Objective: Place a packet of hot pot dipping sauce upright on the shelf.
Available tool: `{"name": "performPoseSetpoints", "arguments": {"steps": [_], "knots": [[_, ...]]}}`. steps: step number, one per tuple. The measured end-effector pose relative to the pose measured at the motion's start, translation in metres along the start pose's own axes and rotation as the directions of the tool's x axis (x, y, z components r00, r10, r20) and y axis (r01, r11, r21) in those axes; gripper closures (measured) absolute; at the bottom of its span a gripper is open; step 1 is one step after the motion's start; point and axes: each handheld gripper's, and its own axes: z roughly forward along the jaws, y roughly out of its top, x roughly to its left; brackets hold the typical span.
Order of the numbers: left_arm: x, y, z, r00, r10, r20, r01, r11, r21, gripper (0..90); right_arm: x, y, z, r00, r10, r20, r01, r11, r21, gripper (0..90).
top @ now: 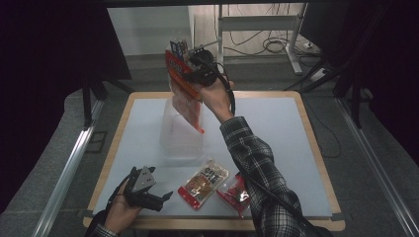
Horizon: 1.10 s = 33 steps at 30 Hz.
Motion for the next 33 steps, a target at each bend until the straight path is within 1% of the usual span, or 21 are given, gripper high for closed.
{"name": "performPoseSetpoints", "arguments": {"steps": [4,6,8,9,10,12,15,16,17,18,19,22,23,25,27,31,32,33], "knots": [[0.0,0.0,0.0,1.0,0.001,0.0,-0.001,1.0,-0.001,0.0,0.002,-0.005,0.013,1.0,-0.007,0.003,0.007,1.0,0.024,88.2],[-0.001,0.0,0.0,1.0,0.0,0.0,0.0,1.0,-0.001,0.0,0.002,-0.009,0.018,0.9997,-0.019,0.015,0.019,0.999,0.036,88.1],[-0.001,0.0,0.0,1.0,0.005,-0.001,-0.005,1.0,0.003,0.0,0.001,-0.014,0.026,0.9999,-0.012,0.006,0.012,0.999,0.051,88.1],[-0.001,0.0,0.0,1.0,0.005,-0.001,-0.005,1.0,0.003,0.0,0.001,-0.016,0.029,0.9999,-0.013,0.01,0.012,0.998,0.064,88.2],[-0.001,0.0,0.0,1.0,0.0,0.0,0.0,1.0,0.003,0.0,0.0,-0.02,0.034,0.9995,-0.024,0.018,0.023,0.997,0.074,88.1],[-0.001,0.0,0.0,1.0,0.005,-0.002,-0.005,1.0,0.004,0.0,-0.003,-0.025,0.039,1.0,-0.002,0.01,0.001,0.998,0.071,88.1],[-0.001,0.001,0.0,1.0,0.008,-0.002,-0.008,1.0,0.005,0.0,-0.007,-0.029,0.042,1.0,0.002,0.005,-0.002,0.998,0.071,88.0],[-0.002,0.001,0.0,1.0,0.009,0.0,-0.009,0.9999,0.005,0.0,-0.008,-0.03,0.043,0.9999,-0.005,0.013,0.004,0.997,0.075,87.9],[-0.001,0.001,0.0,0.9997,0.023,-0.001,-0.023,0.9997,0.01,0.0,-0.009,-0.032,0.044,0.9997,-0.013,0.022,0.012,0.997,0.08,87.8],[-0.002,0.001,0.0,0.9999,0.017,0.001,-0.017,0.9999,0.003,0.0,-0.01,-0.034,0.046,0.9992,-0.023,0.034,0.02,0.996,0.087,87.8],[-0.002,0.001,0.0,0.9998,0.019,-0.001,-0.019,0.9998,0.004,0.0,-0.011,-0.036,0.047,0.9988,-0.027,0.04,0.024,0.996,0.091,87.7],[-0.003,0.002,0.0,0.9998,0.021,-0.001,-0.021,0.9998,0.005,0.0,-0.014,-0.039,0.047,0.9982,-0.025,0.055,0.02,0.995,0.095,87.6],[-0.003,0.002,0.0,0.9998,0.019,0.001,-0.019,0.9998,0.005,0.1,-0.016,-0.039,0.047,0.9979,-0.027,0.059,0.021,0.994,0.104,87.4],[-0.003,0.002,0.001,0.9997,0.025,-0.001,-0.025,0.9997,0.008,0.0,-0.018,-0.042,0.048,0.9957,-0.038,0.084,0.027,0.991,0.128,86.6],[-0.003,0.002,0.001,0.9997,0.026,0.0,-0.026,0.9996,0.01,0.0,-0.02,-0.045,0.049,0.9942,-0.047,0.097,0.034,0.99,0.135,85.6],[-0.003,0.002,0.001,0.9995,0.031,0.0,-0.031,0.9994,0.016,0.1,-0.026,-0.047,0.047,0.9937,-0.046,0.102,0.032,0.991,0.131,81.9],[-0.002,0.002,0.001,0.9996,0.029,0.0,-0.029,0.9995,0.016,0.0,-0.027,-0.046,0.046,0.9941,-0.049,0.097,0.035,0.99,0.135,79.5],[-0.002,0.002,0.001,0.9996,0.028,-0.001,-0.028,0.9995,0.015,0.0,-0.027,-0.045,0.045,0.994,-0.053,0.095,0.039,0.99,0.138,74.8]]}}
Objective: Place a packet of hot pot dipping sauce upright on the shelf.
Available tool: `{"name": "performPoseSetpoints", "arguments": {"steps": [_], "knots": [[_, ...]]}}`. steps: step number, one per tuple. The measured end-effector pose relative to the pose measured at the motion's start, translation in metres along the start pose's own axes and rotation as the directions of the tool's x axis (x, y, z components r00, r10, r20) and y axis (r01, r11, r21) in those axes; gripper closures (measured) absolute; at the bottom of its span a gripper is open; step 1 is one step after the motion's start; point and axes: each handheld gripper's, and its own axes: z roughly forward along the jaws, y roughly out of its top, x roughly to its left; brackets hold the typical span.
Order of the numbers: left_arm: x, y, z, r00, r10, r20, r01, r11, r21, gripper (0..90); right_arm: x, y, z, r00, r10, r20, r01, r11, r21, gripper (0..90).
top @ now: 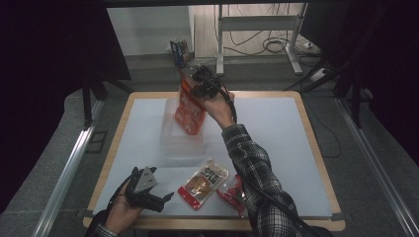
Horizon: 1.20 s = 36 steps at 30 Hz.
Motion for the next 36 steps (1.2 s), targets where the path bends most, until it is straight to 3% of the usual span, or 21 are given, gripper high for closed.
{"name": "performPoseSetpoints", "arguments": {"steps": [9,16,21,29,36], "knots": [[-0.001,-0.001,0.0,0.9999,-0.01,0.004,0.01,0.9999,0.002,0.1,-0.004,-0.002,-0.004,0.9988,-0.042,0.025,0.042,0.999,-0.001,36.7],[-0.002,-0.002,0.0,0.9999,-0.014,0.0,0.014,0.9999,0.005,0.1,-0.011,-0.005,-0.013,0.9977,-0.063,0.027,0.064,0.998,-0.025,18.9],[-0.002,-0.003,-0.001,0.9999,-0.014,-0.005,0.014,0.9999,0.006,0.1,-0.017,-0.008,-0.02,0.998,-0.062,-0.009,0.061,0.997,-0.049,10.3],[-0.002,-0.003,-0.001,0.9999,-0.009,-0.006,0.009,0.9999,0.007,0.1,-0.019,-0.019,-0.029,0.9927,-0.118,-0.025,0.117,0.992,-0.044,1.0],[-0.001,-0.003,-0.001,0.9995,-0.032,0.007,0.032,0.9995,-0.005,0.1,-0.019,-0.032,-0.035,0.9915,-0.128,-0.024,0.127,0.992,-0.023,0.0]]}}
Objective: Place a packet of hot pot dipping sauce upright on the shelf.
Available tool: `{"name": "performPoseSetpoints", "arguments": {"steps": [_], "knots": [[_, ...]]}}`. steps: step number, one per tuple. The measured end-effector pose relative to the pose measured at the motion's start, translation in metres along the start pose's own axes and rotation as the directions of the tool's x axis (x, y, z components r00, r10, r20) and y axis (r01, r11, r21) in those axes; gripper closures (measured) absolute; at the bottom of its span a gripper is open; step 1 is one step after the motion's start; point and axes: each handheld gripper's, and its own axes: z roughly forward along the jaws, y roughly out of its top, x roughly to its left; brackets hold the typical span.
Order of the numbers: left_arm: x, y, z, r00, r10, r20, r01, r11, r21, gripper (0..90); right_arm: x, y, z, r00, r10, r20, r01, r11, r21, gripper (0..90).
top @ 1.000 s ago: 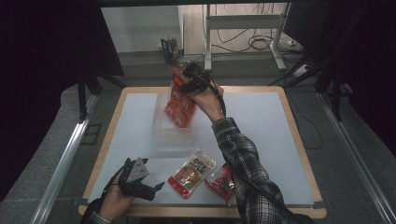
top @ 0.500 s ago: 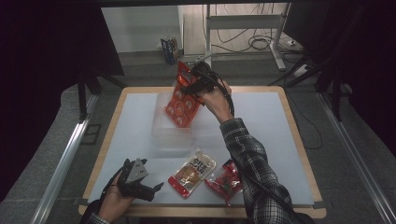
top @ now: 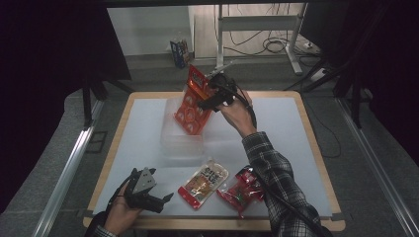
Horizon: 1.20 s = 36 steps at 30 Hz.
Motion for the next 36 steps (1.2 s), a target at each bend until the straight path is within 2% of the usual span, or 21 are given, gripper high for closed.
{"name": "performPoseSetpoints", "arguments": {"steps": [9,13,23,36], "knots": [[0.0,0.001,0.0,0.9999,-0.008,0.013,0.008,1.0,0.0,0.2,0.006,-0.017,-0.012,1.0,-0.003,0.006,0.003,1.0,-0.027,0.0],[0.0,0.001,0.0,0.9999,-0.007,0.012,0.006,1.0,0.004,0.3,0.009,-0.024,-0.016,1.0,-0.002,-0.009,0.001,0.999,-0.037,0.0],[-0.002,0.001,0.001,0.9999,-0.002,0.015,0.002,0.9999,0.01,0.6,0.019,-0.044,-0.023,0.9991,-0.038,-0.017,0.037,0.999,-0.034,0.0],[-0.003,0.002,0.002,0.9998,0.006,0.019,-0.006,0.9999,0.014,0.9,0.029,-0.082,-0.031,0.9982,-0.023,-0.055,0.021,0.999,-0.039,0.0]]}}
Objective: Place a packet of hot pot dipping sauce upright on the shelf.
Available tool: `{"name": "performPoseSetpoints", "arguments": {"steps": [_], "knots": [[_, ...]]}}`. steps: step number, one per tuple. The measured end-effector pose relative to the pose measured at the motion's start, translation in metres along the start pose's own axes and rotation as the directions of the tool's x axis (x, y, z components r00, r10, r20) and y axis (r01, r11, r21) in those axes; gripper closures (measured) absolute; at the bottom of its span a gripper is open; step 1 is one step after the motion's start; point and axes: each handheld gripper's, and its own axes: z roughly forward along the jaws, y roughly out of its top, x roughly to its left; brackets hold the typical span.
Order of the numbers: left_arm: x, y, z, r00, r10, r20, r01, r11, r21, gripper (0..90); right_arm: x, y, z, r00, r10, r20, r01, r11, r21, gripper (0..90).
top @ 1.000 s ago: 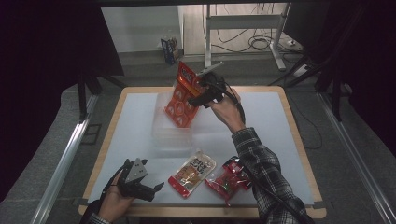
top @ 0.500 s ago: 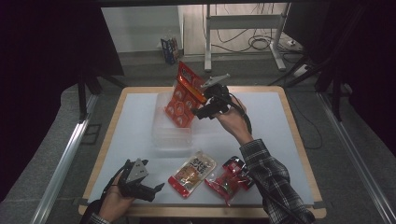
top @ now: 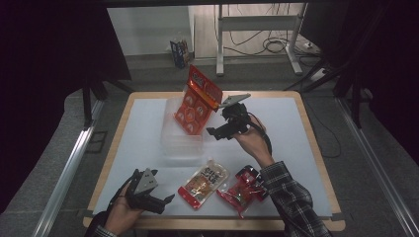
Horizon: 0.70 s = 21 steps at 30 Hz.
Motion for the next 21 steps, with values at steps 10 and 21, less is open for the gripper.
{"name": "performPoseSetpoints", "arguments": {"steps": [10,21], "knots": [[-0.001,0.001,0.0,0.9999,0.013,0.0,-0.013,0.9999,0.006,1.1,0.004,-0.032,-0.008,0.9994,0.028,-0.021,-0.029,0.999,-0.027,0.0],[-0.003,0.001,0.0,0.9998,0.019,0.008,-0.019,0.9998,0.005,1.5,0.0,-0.058,-0.013,0.999,0.044,-0.011,-0.044,0.999,-0.005,0.0]]}}
